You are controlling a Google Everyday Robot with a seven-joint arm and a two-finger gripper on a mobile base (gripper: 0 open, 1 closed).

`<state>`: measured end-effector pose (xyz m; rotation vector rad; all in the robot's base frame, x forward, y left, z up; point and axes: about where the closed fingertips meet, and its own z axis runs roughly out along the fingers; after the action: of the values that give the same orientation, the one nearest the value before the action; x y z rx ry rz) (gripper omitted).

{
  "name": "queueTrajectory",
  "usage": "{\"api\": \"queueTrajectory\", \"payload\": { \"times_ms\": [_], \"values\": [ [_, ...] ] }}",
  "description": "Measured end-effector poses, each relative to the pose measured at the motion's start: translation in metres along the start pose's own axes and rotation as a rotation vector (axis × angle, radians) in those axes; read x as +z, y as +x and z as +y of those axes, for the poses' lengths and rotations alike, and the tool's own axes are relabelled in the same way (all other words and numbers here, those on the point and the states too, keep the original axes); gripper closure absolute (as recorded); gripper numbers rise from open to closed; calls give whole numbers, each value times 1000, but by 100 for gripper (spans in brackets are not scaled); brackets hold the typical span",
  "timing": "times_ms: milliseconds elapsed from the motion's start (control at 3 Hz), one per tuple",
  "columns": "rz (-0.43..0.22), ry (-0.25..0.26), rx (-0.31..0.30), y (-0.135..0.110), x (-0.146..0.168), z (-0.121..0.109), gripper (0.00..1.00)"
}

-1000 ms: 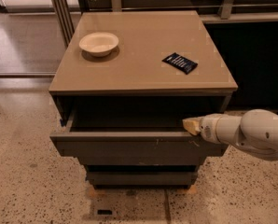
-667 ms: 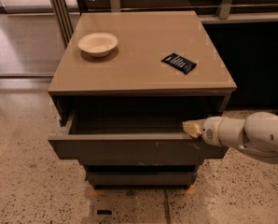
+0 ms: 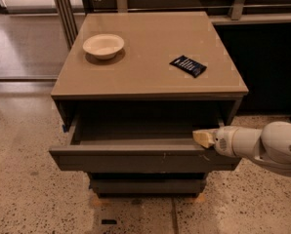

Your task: Open top drawer

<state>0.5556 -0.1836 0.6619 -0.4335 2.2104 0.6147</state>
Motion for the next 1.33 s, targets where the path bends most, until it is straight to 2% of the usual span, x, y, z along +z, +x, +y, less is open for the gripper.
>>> {"api": "queueTrajectory", "payload": {
  "times_ms": [333, 667, 1000, 1333],
  "values": [
    [0, 0, 0, -1, 0, 0, 100],
    [-6, -14, 36, 21, -17, 13, 100],
    [-6, -14, 36, 18, -16, 13, 100],
    [-20, 0, 51, 37, -30, 25, 100]
  ]
}}
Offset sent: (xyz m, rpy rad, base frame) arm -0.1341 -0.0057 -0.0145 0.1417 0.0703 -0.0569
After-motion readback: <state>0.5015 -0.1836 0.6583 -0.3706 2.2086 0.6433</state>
